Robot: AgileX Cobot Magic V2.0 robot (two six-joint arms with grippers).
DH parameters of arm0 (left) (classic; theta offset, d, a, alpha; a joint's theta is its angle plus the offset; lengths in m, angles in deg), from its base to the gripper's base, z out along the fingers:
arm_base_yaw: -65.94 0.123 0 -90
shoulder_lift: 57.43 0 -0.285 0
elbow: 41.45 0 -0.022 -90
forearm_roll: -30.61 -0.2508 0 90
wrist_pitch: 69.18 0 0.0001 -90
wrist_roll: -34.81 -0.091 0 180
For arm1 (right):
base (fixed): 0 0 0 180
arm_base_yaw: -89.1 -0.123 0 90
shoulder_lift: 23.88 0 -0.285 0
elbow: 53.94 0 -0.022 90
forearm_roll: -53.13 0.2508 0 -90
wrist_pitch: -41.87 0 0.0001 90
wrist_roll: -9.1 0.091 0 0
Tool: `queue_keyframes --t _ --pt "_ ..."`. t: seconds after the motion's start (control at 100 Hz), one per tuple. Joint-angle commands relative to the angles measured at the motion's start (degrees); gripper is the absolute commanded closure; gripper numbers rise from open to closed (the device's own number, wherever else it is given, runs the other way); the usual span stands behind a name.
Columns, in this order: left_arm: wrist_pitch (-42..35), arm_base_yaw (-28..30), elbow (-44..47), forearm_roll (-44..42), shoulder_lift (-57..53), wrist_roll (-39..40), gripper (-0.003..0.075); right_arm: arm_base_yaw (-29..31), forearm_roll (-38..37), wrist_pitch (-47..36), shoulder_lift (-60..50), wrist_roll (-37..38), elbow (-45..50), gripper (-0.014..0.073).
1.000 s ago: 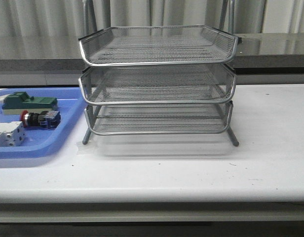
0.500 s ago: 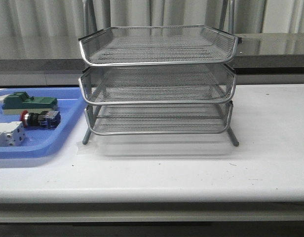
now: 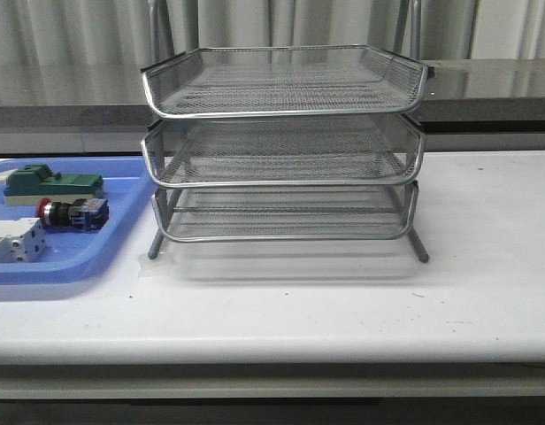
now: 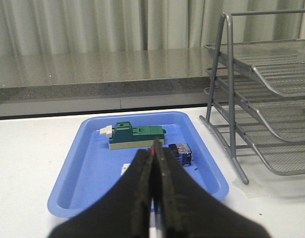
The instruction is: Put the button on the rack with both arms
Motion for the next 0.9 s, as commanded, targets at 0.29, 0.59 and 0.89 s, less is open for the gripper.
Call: queue_keyframes --t 0.29,0.59,0.89 --pt "-5.32 0.14 2.68 0.50 -1.83 0.69 0.0740 0.40 1.92 21.67 17.33 -0.12 -21.66 0.0654" --pt "-5.32 0.14 2.68 0.50 -1.83 0.69 0.0740 0.40 13.03 31.62 33.75 -0.12 -31.88 0.0654" --pt "-5.32 0.14 2.68 0.50 -1.83 0.69 0.0740 0.40 25.40 30.46 42.13 -0.12 -31.88 0.0651"
